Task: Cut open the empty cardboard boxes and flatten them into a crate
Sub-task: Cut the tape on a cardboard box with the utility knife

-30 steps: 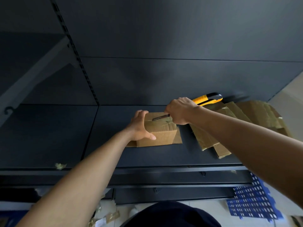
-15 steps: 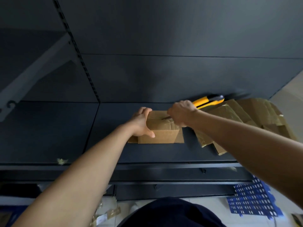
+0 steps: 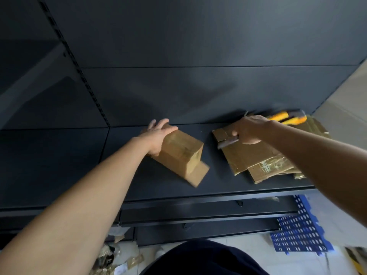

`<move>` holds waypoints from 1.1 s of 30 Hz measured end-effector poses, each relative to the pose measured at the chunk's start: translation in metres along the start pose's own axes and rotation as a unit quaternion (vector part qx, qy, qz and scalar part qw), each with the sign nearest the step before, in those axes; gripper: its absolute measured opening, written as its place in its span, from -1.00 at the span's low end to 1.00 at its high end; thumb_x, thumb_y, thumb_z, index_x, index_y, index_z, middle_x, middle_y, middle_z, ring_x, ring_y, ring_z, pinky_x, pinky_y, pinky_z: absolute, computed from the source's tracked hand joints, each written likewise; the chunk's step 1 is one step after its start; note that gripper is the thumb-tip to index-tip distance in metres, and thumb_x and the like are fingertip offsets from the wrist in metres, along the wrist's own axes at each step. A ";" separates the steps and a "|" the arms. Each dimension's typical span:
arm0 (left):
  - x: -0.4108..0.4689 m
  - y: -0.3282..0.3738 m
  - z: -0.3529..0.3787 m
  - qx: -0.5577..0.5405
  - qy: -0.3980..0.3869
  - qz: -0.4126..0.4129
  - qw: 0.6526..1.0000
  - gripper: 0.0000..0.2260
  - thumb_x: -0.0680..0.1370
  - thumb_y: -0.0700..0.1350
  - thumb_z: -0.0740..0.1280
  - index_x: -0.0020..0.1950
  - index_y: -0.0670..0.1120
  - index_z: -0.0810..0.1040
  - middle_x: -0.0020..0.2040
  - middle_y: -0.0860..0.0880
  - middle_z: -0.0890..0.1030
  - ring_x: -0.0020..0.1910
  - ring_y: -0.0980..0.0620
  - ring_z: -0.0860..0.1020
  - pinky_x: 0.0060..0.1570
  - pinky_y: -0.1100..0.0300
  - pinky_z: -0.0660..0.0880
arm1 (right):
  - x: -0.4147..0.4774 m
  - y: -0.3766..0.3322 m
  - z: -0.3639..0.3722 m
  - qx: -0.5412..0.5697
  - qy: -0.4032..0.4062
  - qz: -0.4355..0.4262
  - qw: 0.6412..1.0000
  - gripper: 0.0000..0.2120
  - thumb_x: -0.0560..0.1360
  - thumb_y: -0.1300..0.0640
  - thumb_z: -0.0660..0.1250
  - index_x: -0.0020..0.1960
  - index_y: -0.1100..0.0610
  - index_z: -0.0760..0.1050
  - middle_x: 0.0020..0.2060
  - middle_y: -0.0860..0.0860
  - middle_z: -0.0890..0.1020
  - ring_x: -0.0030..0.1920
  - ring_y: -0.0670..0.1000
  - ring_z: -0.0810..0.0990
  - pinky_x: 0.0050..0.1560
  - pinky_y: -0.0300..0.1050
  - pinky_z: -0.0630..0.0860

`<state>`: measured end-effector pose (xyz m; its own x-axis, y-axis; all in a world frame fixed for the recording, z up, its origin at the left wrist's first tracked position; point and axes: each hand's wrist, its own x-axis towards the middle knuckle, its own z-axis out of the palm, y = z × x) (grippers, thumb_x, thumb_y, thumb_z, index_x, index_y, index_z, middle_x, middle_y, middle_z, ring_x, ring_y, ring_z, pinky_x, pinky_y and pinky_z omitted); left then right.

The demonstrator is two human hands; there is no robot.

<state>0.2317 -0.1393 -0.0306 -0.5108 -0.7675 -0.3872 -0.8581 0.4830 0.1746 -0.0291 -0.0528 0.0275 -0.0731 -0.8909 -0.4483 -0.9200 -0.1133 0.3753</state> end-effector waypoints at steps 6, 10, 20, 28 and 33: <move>0.002 0.021 0.003 -0.150 0.188 -0.081 0.967 -0.57 0.57 -0.28 0.13 0.34 0.14 0.38 0.25 -0.02 0.21 0.20 -0.09 0.29 -0.09 0.17 0.33 | 0.024 -0.041 -0.004 0.456 -0.002 0.084 0.886 -0.85 0.56 0.24 0.17 -0.01 0.26 0.50 -0.07 0.19 0.61 -0.06 0.18 0.62 -0.11 -0.01 0.57; -0.004 0.034 0.005 -0.235 0.265 -0.236 0.905 -0.63 0.58 -0.02 0.23 0.31 -0.16 0.26 0.31 -0.16 0.28 0.16 -0.16 0.44 -0.20 0.09 0.44 | 0.036 -0.070 0.005 0.729 -0.105 0.110 0.667 -0.81 0.63 0.26 0.09 -0.09 0.31 0.39 -0.32 0.22 0.60 -0.25 0.17 0.66 -0.23 0.02 0.64; -0.011 0.028 0.004 -0.203 0.070 -0.127 0.968 -0.46 0.42 -0.06 0.47 0.33 -0.15 0.38 0.34 -0.09 0.29 0.20 -0.11 0.45 0.12 0.08 0.45 | 0.043 -0.065 0.013 0.745 -0.137 0.096 0.646 -0.81 0.63 0.26 0.04 0.12 0.35 0.34 -0.22 0.25 0.60 -0.35 0.16 0.65 -0.44 -0.08 0.58; -0.013 0.022 0.014 -0.219 -0.031 -0.105 0.970 0.04 0.35 0.21 0.46 0.55 0.03 -0.19 0.56 -0.03 -0.12 0.53 -0.13 -0.06 0.43 -0.14 0.08 | 0.040 -0.051 0.003 0.262 0.123 -0.049 0.956 -0.82 0.56 0.15 0.14 0.01 -0.06 0.49 -0.14 -0.02 0.53 -0.05 0.09 0.50 0.00 -0.01 0.29; -0.012 0.027 0.020 -0.178 0.025 -0.058 0.982 0.06 0.28 0.01 0.56 0.54 0.02 -0.11 0.55 -0.04 0.00 0.51 -0.09 0.02 0.41 -0.14 0.12 | 0.037 -0.058 -0.016 0.057 0.186 -0.110 0.975 -0.68 0.52 0.26 0.14 0.06 -0.15 0.43 0.00 -0.12 0.55 0.01 0.04 0.55 0.08 -0.01 0.20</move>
<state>0.2157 -0.1086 -0.0393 -0.4024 -0.8332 -0.3792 -0.8704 0.2198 0.4406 0.0279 -0.0865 0.0020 0.2557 -0.9509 -0.1745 -0.9360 -0.2887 0.2016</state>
